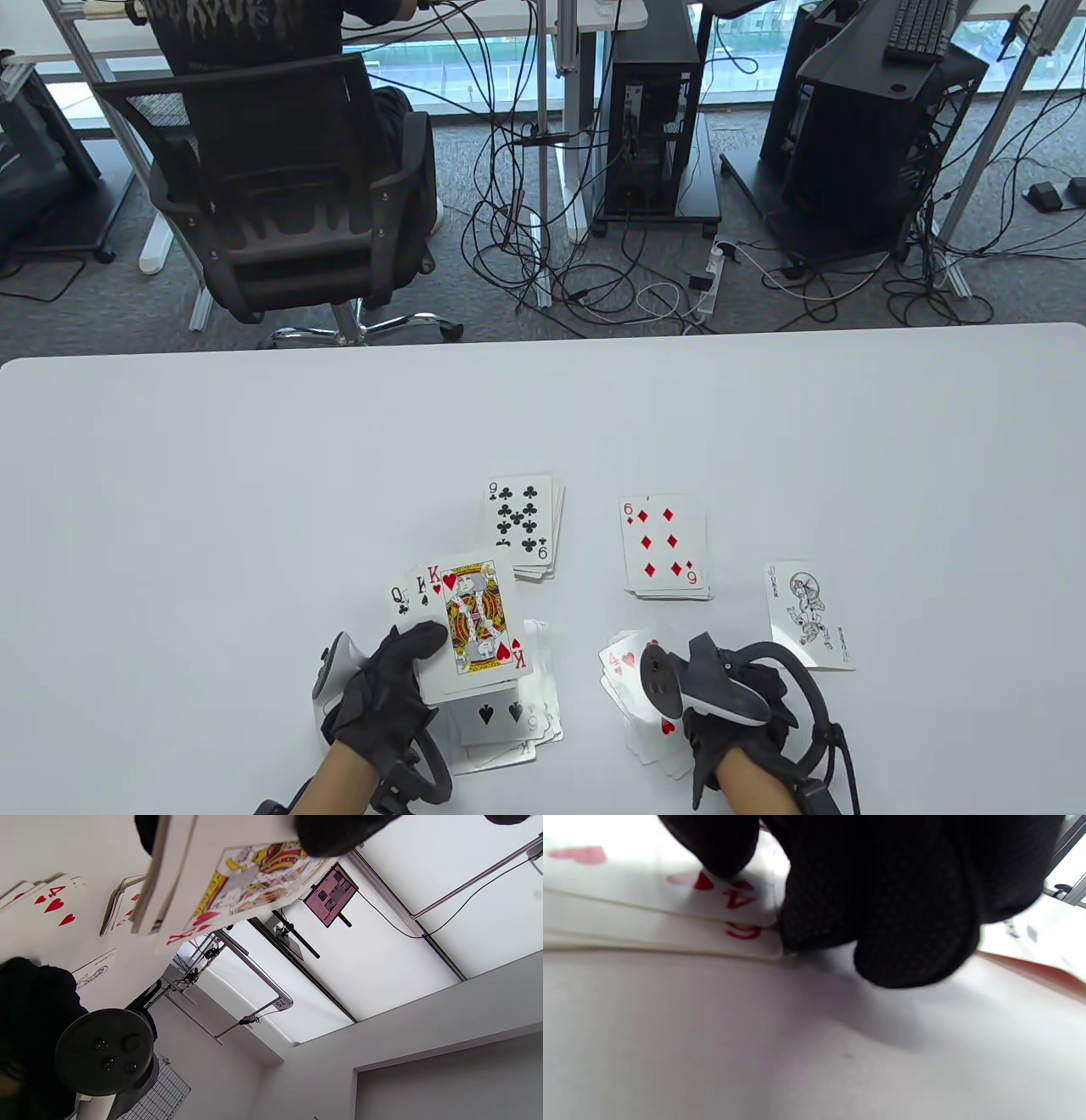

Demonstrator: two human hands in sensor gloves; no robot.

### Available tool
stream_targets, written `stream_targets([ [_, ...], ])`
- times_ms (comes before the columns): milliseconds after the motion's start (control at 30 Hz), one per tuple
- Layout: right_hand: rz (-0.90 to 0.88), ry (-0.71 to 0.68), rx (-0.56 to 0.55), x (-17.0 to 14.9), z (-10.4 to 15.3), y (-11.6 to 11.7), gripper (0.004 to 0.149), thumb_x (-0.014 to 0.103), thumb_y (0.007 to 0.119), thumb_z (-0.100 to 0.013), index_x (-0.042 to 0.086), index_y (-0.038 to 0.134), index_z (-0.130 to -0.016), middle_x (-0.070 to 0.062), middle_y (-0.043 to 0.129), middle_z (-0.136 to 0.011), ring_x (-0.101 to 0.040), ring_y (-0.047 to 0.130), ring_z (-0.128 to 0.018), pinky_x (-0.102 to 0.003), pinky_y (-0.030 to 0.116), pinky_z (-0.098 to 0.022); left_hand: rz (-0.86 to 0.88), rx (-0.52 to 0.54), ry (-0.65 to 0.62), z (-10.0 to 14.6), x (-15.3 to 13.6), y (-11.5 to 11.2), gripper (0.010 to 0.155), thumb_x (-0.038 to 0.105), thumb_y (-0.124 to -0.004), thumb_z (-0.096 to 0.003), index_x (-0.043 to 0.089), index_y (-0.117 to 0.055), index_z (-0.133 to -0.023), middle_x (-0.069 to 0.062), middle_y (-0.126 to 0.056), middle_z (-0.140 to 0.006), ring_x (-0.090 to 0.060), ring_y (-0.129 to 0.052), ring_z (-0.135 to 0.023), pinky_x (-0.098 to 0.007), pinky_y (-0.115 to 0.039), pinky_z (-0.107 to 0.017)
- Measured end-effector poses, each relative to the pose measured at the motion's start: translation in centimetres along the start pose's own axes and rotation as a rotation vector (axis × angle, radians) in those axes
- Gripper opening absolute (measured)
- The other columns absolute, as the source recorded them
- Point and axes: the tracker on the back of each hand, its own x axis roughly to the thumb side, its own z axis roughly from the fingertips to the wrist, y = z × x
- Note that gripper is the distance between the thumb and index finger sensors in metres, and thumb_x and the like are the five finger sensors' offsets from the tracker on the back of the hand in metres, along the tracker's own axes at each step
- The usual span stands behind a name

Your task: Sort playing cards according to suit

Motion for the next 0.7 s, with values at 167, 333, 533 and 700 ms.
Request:
stream_targets([
  [167,-0.118,0.007,-0.059,0.2,0.0,-2.6,0.056,0.032,0.065,-0.055,-0.02,0.072,-0.077,-0.016,0.094,-0.042,-0.037,0.097,-0.028,-0.056,0.081,-0.035,-0.006,-0.003,0.008,0.0,-0.1,-0.1,0.053,0.04,-0.063,-0.063,0.032,-0.037,-0.108,0.005,-0.054,-0.111,-0.019,-0.073,-0.098,-0.041,-0.065,-0.073],
  [333,-0.603,-0.146,-0.421,2.1,1.0,-5.9,0.054,0.028,0.064,-0.055,-0.021,0.072,-0.075,-0.016,0.094,-0.041,-0.037,0.097,-0.027,-0.056,0.081,-0.034,-0.013,-0.007,0.013,-0.1,-0.2,-0.1,0.053,0.039,-0.063,-0.063,0.032,-0.037,-0.108,0.005,-0.054,-0.111,-0.02,-0.073,-0.098,-0.041,-0.065,-0.073],
  [533,-1.052,-0.315,-0.474,6.2,0.8,-6.9,0.063,0.033,0.064,-0.056,-0.025,0.063,-0.082,-0.021,0.092,-0.049,-0.042,0.095,-0.035,-0.06,0.078,-0.038,-0.028,-0.013,0.035,-0.2,-0.6,-0.2,0.053,0.039,-0.063,-0.0631,0.032,-0.037,-0.108,0.005,-0.054,-0.111,-0.02,-0.072,-0.098,-0.041,-0.065,-0.073],
  [700,-1.032,-0.343,-0.413,8.3,0.2,-6.6,0.077,0.042,0.071,-0.053,-0.025,0.054,-0.086,-0.021,0.087,-0.058,-0.042,0.093,-0.043,-0.061,0.075,-0.042,-0.038,-0.036,0.035,-0.2,-0.6,-0.6,0.053,0.039,-0.063,-0.0629,0.032,-0.037,-0.108,0.005,-0.054,-0.111,-0.02,-0.072,-0.098,-0.042,-0.064,-0.073],
])
